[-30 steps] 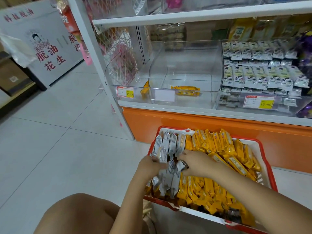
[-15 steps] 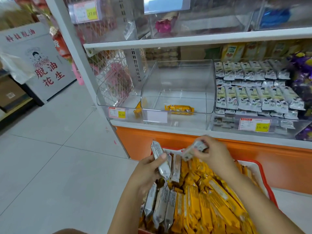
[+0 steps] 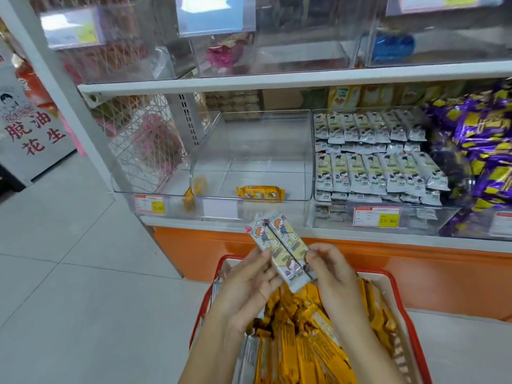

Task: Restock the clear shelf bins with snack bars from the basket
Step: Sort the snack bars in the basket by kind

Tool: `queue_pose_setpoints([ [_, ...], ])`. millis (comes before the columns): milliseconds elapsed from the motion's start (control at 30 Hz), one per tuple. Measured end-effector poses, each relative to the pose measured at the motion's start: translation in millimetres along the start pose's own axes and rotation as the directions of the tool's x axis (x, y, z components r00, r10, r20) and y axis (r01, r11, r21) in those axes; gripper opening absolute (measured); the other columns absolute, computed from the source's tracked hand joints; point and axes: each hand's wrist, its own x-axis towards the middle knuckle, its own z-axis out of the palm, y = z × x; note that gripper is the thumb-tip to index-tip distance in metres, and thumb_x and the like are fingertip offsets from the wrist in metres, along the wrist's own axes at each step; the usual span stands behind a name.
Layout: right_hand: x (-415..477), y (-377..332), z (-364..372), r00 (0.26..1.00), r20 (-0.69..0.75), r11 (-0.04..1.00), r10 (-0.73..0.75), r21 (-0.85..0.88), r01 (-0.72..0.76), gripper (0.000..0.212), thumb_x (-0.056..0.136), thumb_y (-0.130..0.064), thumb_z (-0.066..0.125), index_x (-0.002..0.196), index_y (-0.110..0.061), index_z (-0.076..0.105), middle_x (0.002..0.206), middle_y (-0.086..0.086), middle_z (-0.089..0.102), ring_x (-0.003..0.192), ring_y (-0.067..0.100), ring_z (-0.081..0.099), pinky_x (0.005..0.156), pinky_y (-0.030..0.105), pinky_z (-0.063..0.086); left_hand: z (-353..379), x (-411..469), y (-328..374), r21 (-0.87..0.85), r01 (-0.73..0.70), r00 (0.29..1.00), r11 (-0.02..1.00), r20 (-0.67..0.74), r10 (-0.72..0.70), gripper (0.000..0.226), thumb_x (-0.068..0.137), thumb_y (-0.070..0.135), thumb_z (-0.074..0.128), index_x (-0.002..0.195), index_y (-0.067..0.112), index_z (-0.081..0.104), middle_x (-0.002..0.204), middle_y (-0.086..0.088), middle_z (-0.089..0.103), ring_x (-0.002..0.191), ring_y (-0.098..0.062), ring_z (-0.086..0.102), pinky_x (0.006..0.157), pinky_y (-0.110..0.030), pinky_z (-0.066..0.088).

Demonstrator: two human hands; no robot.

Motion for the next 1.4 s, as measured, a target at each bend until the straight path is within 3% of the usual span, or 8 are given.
queue_pose_setpoints([
  [100, -0.5, -3.0, -4.1, 0.995, 0.059, 0.987, -0.083, -0.134, 0.09, 0.016, 0.095, -0.022, 0.054, 0.103, -0.033, 0.063, 0.091, -0.017, 0.07, 0.082, 0.014, 0.066, 0.073, 0.034, 0.053, 6.7, -0.1, 3.0, 0.04, -0.03, 1.0, 0.999, 0.007, 0.03, 0.061, 0.061, 0.016, 0.088, 0.116, 0.003, 0.066, 0.125, -0.024, 0.059, 0.111, -0.034, 0.062, 0.084, -0.041, 0.056],
  [233, -2.1, -11.7, -7.6, 0.964, 0.156, 0.852, -0.216, -0.452, 0.264, 0.057, 0.074, -0.062, 0.06, 0.125, -0.039, 0.049, 0.118, -0.025, 0.046, 0.105, -0.005, 0.051, 0.085, 0.016, 0.044, 21.8, 0.3, 12.5, 0.149, -0.071, 0.997, 0.986, 0.014, 0.07, 0.033, 0.084, 0.009, 0.059, 0.116, 0.005, 0.064, 0.119, -0.021, 0.063, 0.102, -0.029, 0.066, 0.081, -0.039, 0.058],
  [433, 11.6, -49.0, -22.9, 0.925, -0.011, 0.786, -0.379, -0.531, 0.316, 0.072, 0.077, -0.034, 0.069, 0.142, -0.035, 0.036, 0.114, -0.013, 0.044, 0.098, 0.003, 0.051, 0.074, 0.018, 0.048, 74.0, 12.4, 30.6, 0.505, -0.148, 0.983, 0.85, 0.169, 0.071, 0.037, 0.087, 0.011, 0.058, 0.123, 0.004, 0.058, 0.118, -0.014, 0.066, 0.106, -0.024, 0.064, 0.091, -0.031, 0.053],
  [567, 53.9, -84.8, -52.1, 0.903, -0.147, 0.727, -0.405, -0.651, 0.22, 0.063, 0.085, -0.032, 0.062, 0.143, -0.036, 0.037, 0.112, -0.001, 0.04, 0.094, 0.013, 0.049, 0.071, 0.023, 0.041, 102.8, 41.0, 48.9, 0.837, -0.25, 0.942, 0.487, 0.095, 0.321, 0.036, 0.095, 0.019, 0.055, 0.13, 0.013, 0.055, 0.131, -0.002, 0.059, 0.12, -0.013, 0.055, 0.103, -0.025, 0.041],
  [667, 104.2, -94.5, -60.7, 0.943, -0.183, 0.595, -0.277, -0.803, 0.019, 0.058, 0.088, -0.042, 0.054, 0.143, -0.037, 0.037, 0.12, 0.014, 0.046, 0.104, 0.033, 0.052, 0.081, 0.038, 0.045, 107.1, 70.3, 48.4, 0.964, -0.18, 0.95, 0.197, 0.119, 0.288, 0.044, 0.098, 0.023, 0.05, 0.141, 0.014, 0.043, 0.144, -0.002, 0.046, 0.132, -0.016, 0.044, 0.107, -0.026, 0.032],
  [767, 138.0, -92.9, -48.3, 0.97, -0.149, 0.438, -0.19, -0.898, -0.052, 0.056, 0.091, -0.046, 0.052, 0.144, -0.034, 0.037, 0.131, 0.02, 0.04, 0.12, 0.037, 0.043, 0.09, 0.041, 0.044, 106.6, 89.6, 40.8, 0.98, -0.183, 0.96, 0.082, 0.161, 0.227, 0.044, 0.099, 0.017, 0.045, 0.143, 0.015, 0.04, 0.143, -0.008, 0.047, 0.133, -0.023, 0.042, 0.11, -0.035, 0.035],
  [1200, 137.8, -70.4, -17.2, 0.961, 0.008, 0.419, -0.277, -0.899, 0.128, 0.044, 0.102, -0.04, 0.036, 0.143, -0.027, 0.042, 0.137, 0.019, 0.037, 0.127, 0.034, 0.035, 0.103, 0.04, 0.032, 92.3, 98.8, 45.5, 0.969, -0.242, 0.956, 0.052, 0.229, 0.181, 0.052, 0.096, 0.0, 0.039, 0.144, 0.02, 0.041, 0.125, -0.01, 0.061, 0.119, -0.022, 0.054, 0.101, -0.033, 0.043],
  [1400, 129.2, -88.7, -19.0, 0.974, -0.016, 0.44, -0.226, -0.894, 0.087, 0.042, 0.099, -0.038, 0.042, 0.139, -0.027, 0.045, 0.138, 0.015, 0.038, 0.127, 0.034, 0.035, 0.103, 0.045, 0.032, 96.6, 70.1, 59.2, 0.962, -0.187, 0.967, 0.201, 0.145, 0.21, 0.036, 0.095, 0.008, 0.052, 0.131, 0.008, 0.054, 0.128, -0.006, 0.06, 0.121, -0.017, 0.053, 0.106, -0.027, 0.037],
])
